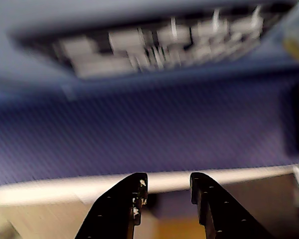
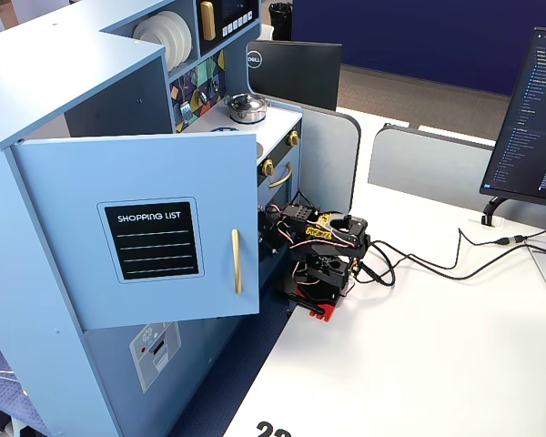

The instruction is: Pick up the green pineapple from the left cabinet and place it in the gray recipient

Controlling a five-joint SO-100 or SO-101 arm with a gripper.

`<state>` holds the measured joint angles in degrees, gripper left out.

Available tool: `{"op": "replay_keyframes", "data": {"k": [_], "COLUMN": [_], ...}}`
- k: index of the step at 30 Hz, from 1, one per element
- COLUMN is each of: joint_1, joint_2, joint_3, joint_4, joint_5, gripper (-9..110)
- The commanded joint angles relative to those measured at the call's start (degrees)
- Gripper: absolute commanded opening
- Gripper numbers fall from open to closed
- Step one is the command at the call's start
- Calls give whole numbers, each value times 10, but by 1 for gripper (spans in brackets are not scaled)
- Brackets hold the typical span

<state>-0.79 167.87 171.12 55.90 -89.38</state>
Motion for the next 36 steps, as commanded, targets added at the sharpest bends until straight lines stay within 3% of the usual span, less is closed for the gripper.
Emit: {"op": "replay_keyframes", "data": {"k": [1, 13, 36], "joint_1": [18, 27, 37], "joint_2": [32, 113, 142], "joint_3": [8, 8, 8], "joint_4": [60, 294, 318], "joint_5": [-28, -3, 19], "gripper": [0, 0, 5]}}
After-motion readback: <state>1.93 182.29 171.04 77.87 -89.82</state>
